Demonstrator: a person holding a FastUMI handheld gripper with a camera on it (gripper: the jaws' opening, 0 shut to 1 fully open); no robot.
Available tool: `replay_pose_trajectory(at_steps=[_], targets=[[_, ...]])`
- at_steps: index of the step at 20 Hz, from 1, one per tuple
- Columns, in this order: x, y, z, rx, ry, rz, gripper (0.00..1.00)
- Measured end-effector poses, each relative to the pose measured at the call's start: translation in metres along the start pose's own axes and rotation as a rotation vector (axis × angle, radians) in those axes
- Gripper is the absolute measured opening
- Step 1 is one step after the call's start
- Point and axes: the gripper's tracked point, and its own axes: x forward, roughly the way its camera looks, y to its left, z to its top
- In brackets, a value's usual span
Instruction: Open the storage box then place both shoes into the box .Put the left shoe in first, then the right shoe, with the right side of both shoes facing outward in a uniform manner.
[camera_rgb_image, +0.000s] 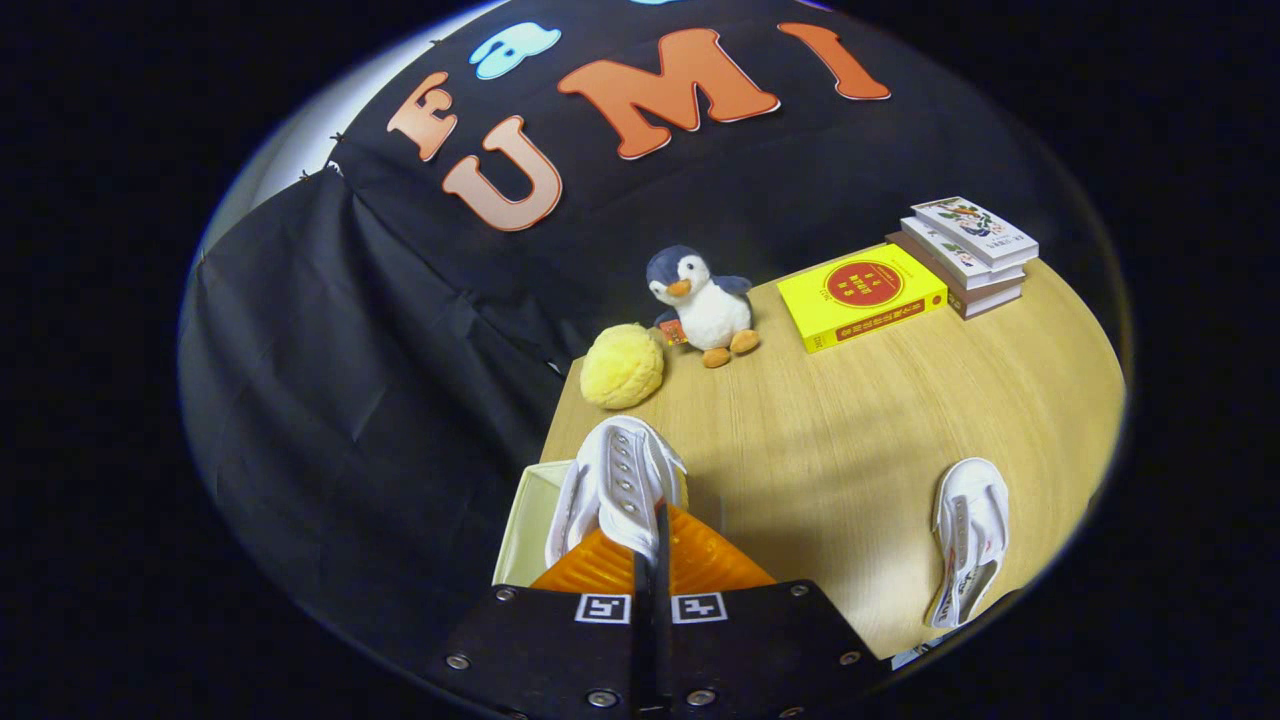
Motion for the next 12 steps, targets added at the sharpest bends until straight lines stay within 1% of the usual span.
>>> replay_pose_trajectory(at_steps=[5,7,9,12], targets=[[0.031,0.041,-0.038,-0.011,0.097,0.018,0.01],[0.047,0.053,-0.055,-0.008,0.147,0.009,0.0],[0.066,0.061,-0.068,-0.024,0.193,-0.019,0.01],[0.091,0.059,-0.089,-0.026,0.267,-0.09,0.01]])
